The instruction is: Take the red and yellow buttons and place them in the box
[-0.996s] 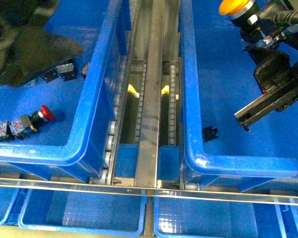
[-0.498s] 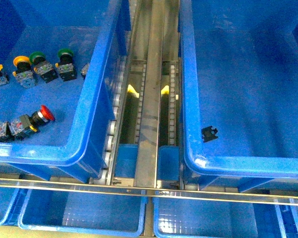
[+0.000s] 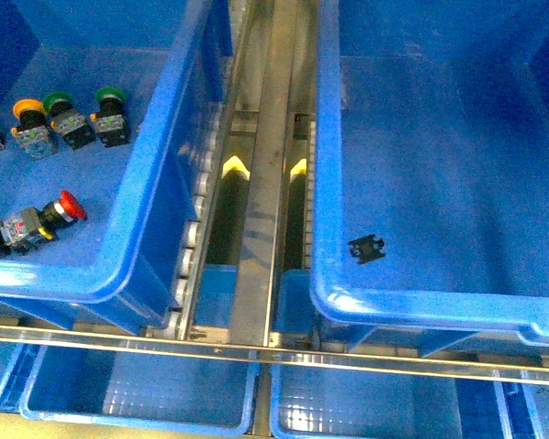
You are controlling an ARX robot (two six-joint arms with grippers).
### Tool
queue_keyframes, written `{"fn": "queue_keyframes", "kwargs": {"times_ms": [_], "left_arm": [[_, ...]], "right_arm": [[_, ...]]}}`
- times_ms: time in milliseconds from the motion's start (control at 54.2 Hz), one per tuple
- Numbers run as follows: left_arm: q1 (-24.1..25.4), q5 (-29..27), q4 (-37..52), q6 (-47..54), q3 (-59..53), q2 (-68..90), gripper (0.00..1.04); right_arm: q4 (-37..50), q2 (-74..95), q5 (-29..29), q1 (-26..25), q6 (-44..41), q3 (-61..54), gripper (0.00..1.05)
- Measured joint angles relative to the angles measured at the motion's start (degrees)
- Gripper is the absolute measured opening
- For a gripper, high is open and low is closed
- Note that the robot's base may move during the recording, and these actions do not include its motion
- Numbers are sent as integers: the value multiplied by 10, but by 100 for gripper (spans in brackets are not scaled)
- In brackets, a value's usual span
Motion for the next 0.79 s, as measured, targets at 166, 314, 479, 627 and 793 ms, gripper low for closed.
{"fn": "queue_keyframes", "kwargs": {"times_ms": [166,314,479,627,793], "left_arm": [[21,24,-26,2,-5,-36,3],[81,84,-28,4,-20,-61,3],[88,91,-56,4,-20,-94,3],[88,91,-83,4,-20,-117,3],[88,91,-107,4,-20,-143,3]], "right_arm": [[-8,1,21,0,7,8,26],[-8,7,33,3,13,22,26],[-8,24,49,3,15,36,26],[-8,39,57,7,16,47,26],[-7,48,69,7,17,59,26]]}}
